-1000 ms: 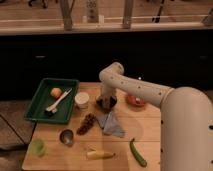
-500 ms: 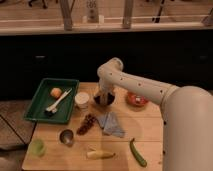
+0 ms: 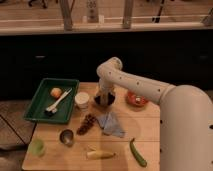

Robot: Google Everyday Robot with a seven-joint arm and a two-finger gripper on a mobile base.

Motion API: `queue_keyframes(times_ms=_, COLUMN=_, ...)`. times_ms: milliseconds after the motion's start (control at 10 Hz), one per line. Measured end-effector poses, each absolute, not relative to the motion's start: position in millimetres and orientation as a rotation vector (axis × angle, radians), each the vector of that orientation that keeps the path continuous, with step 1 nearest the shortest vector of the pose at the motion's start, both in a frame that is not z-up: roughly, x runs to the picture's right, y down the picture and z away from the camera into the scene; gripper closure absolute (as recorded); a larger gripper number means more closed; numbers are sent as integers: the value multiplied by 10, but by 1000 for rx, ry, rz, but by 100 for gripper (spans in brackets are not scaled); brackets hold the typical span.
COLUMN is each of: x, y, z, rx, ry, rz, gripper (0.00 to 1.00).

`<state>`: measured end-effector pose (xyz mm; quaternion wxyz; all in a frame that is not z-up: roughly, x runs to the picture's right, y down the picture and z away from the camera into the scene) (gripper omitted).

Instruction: Place eraser in purple bowl

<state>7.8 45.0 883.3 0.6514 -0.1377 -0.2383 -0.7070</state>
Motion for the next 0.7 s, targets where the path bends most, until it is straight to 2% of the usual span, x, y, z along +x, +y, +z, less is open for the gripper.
queue_keyframes(times_ms=700, x=215, y=565, z=8905, rx=-378, ry=-497, rz=-1593, gripper=20)
